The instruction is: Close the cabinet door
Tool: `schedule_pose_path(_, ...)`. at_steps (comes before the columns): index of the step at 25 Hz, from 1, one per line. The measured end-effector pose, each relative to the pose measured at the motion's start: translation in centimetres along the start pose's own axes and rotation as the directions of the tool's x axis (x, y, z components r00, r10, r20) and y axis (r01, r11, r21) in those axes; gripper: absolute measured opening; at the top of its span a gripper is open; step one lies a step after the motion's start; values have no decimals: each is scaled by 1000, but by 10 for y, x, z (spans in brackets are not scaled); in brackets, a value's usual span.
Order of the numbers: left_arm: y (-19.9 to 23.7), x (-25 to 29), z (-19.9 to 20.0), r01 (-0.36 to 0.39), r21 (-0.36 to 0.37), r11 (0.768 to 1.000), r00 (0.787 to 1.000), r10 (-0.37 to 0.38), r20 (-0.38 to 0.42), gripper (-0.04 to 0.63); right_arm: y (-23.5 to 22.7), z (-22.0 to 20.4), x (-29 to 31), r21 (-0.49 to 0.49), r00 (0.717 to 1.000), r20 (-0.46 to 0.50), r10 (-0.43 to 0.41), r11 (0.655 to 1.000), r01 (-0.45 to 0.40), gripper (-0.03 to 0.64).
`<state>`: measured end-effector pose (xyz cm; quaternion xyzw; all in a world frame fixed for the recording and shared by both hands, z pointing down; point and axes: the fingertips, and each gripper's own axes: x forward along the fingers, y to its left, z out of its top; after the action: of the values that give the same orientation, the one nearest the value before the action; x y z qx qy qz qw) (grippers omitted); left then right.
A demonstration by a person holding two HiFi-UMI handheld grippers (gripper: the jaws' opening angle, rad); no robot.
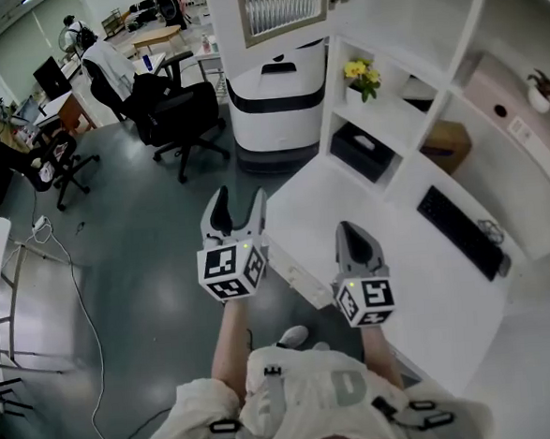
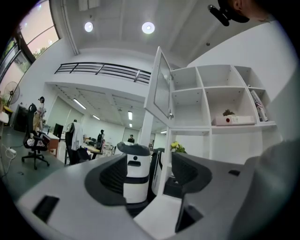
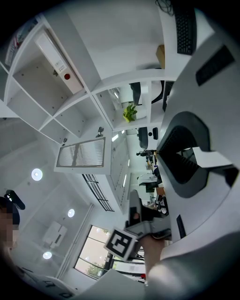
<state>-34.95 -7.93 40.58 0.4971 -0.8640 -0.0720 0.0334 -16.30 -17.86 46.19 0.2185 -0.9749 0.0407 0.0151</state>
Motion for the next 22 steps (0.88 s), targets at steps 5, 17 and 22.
schedule_pose_path(5, 10, 41, 105, 36, 35, 999, 993, -40, 112, 278, 2, 2, -3, 10, 1000, 6, 0, 1000, 0, 5)
schedule_pose_path(17, 0, 109, 274, 91, 166, 982, 967, -127, 221, 278, 8, 18, -6, 12, 999, 34, 5, 1000, -5, 5)
schedule_pose_path(22, -12, 128, 288, 118, 185, 976, 966, -156, 207, 278, 4, 16, -11, 1, 1000, 23, -6, 1000, 6, 5)
